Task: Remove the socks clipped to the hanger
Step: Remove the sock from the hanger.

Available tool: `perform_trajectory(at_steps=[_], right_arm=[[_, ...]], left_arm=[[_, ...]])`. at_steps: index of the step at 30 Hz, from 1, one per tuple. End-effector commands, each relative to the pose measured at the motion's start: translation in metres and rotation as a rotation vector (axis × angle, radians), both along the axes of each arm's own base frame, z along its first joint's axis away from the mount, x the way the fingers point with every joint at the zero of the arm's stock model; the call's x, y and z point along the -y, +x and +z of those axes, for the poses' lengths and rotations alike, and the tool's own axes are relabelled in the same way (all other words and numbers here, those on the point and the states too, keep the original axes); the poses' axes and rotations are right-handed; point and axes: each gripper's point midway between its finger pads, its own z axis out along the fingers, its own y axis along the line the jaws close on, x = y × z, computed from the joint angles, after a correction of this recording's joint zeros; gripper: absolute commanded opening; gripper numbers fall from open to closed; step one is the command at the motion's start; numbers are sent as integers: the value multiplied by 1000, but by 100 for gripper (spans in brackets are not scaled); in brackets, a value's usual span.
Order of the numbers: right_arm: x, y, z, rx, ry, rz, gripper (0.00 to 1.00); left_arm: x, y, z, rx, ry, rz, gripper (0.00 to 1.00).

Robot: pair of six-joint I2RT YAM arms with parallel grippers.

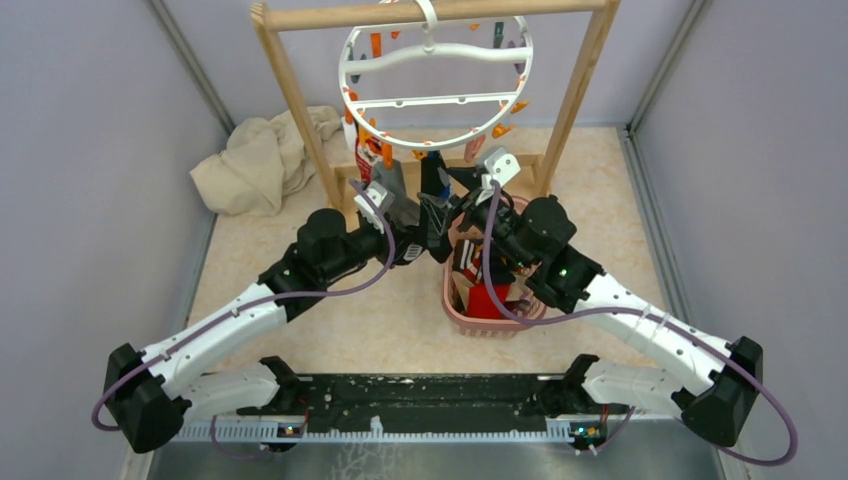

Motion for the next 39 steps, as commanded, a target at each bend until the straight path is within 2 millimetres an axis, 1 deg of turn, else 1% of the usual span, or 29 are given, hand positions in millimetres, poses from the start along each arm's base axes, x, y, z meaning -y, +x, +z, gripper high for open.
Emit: perform_trajectory(at_steps=[1,13,20,27,34,39], right_arm=[[-3,-2,32,67,67,1,71],[-4,3,43,90,83,-19,72],[2,9,46,98,94,-65,77],[0,13,49,118,80,-79,78],[-4,19,48,140,66,-88,79],[-12,24,49,152,52,-85,79]], left_arm=[[1,-5,26,49,-40,-14,0],[1,-11,30,50,-50,-28,0],[1,-12,31,47,-48,-30,0],[0,-15,34,46,-54,-36,0],[1,-16,37,45,-60,-42,0],[2,-16,37,43,-58,-48,0]])
